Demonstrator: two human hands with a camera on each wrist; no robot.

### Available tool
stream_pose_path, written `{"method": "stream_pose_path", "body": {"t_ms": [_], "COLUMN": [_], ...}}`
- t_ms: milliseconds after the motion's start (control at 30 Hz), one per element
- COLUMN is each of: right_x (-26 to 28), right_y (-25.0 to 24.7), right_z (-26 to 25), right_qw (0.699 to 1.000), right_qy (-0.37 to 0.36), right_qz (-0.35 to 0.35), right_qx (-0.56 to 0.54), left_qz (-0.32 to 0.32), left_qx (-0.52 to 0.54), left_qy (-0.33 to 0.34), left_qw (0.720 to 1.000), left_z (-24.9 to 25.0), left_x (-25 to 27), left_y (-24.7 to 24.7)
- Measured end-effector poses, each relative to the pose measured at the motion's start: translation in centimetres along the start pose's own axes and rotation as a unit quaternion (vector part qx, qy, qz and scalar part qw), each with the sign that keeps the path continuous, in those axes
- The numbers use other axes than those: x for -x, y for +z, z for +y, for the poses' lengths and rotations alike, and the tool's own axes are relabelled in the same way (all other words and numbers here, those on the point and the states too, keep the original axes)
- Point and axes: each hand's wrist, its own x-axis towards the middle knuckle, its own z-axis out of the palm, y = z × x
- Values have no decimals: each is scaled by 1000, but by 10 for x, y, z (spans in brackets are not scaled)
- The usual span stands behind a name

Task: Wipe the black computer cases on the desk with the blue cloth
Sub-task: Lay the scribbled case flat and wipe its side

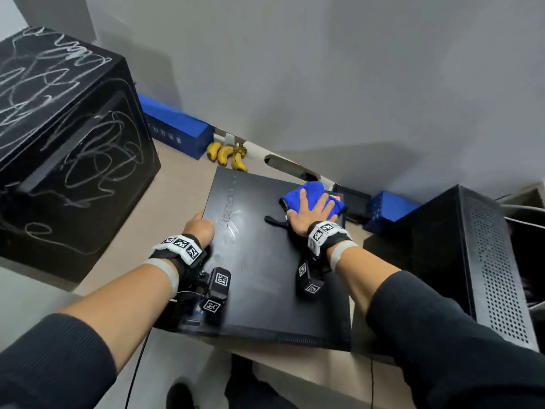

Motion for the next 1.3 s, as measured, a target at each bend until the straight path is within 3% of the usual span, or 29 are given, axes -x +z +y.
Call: {"method": "stream_pose_path", "body": {"t_ms": [133,233,300,367,533,700,833,1133,1300], "right_x": [57,55,39,23,-38,-70,-24,88,46], "right_y": [38,32,20,10,-25,-50,-29,29,12], "right_z": [-56,-36,5,37,27,29,44,86,70], "right_qw": [991,979,989,999,996,993,991,988,984], "right_qy": [-125,-194,-145,-47,81,92,99,102,128], "right_qz": [-36,-65,-42,-14,-6,-32,4,-31,-18], "right_qx": [18,14,1,-7,-39,-68,-89,-113,-122], "left_qz": [1,-5,-2,-1,0,3,11,-13,-21], "left_qx": [3,4,-4,0,33,63,21,-89,-66], "left_qy": [-5,1,3,8,19,21,26,-4,-2], "left_qw": [1000,1000,1000,1000,999,998,999,996,998], "left_z": [-5,-7,-6,-6,-7,-10,-4,5,2], "left_x": [-6,-8,-6,-2,-2,-1,5,3,9], "left_y": [2,1,-1,-1,-1,1,3,-3,-8]}}
